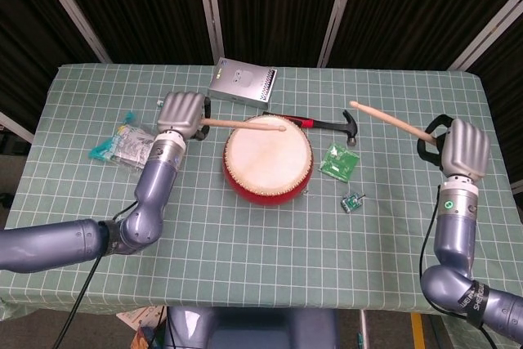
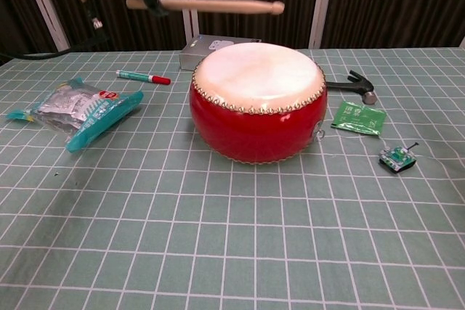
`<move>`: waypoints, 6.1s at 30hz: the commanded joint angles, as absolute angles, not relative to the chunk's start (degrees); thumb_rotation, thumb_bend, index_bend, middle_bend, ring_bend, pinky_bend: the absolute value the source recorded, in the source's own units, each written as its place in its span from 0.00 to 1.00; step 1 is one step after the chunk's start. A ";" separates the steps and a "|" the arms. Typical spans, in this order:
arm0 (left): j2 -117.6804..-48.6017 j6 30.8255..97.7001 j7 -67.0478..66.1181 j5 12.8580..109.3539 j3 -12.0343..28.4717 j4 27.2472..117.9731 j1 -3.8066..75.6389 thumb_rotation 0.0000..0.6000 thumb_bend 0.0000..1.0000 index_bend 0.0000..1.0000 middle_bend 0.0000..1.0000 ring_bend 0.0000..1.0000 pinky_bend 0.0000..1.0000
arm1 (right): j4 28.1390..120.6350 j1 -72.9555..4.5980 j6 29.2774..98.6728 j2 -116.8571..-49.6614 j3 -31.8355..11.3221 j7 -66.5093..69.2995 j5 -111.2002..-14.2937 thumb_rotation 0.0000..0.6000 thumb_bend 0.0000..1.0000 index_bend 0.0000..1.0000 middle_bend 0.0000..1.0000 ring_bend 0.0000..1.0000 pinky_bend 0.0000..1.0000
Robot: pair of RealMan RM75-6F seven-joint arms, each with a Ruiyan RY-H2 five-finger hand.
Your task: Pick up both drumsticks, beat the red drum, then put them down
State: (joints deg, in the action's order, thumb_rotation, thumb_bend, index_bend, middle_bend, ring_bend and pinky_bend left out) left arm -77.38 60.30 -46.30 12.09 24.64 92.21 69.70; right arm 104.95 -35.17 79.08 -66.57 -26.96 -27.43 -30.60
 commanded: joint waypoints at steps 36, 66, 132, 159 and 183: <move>-60.90 66.88 1.41 49.02 20.73 108.19 35.55 1.00 0.59 0.80 1.00 1.00 1.00 | 104.77 -42.33 80.11 -77.09 -24.77 -31.49 -35.84 1.00 0.52 0.93 1.00 1.00 1.00; -57.84 64.83 2.81 49.32 22.25 110.08 34.53 1.00 0.59 0.80 1.00 1.00 1.00 | 99.98 -48.39 88.28 -85.53 -21.58 -55.44 -39.65 1.00 0.52 0.93 1.00 1.00 1.00; -79.36 62.55 -45.02 13.61 27.26 92.38 66.70 1.00 0.59 0.80 1.00 1.00 1.00 | 104.55 -32.47 81.11 -66.58 -23.77 -30.32 -37.81 1.00 0.52 0.93 1.00 1.00 1.00; -61.71 75.24 -20.64 59.04 0.49 118.96 30.48 1.00 0.58 0.77 1.00 1.00 1.00 | 113.13 -19.06 80.62 -59.31 -7.44 -18.94 -61.76 1.00 0.52 0.93 1.00 1.00 1.00; -76.00 75.88 -34.55 56.04 -0.65 110.70 27.00 1.00 0.49 0.66 0.92 0.94 1.00 | 97.59 -12.82 76.89 -63.74 0.85 -15.19 -72.34 1.00 0.52 0.89 0.99 1.00 0.92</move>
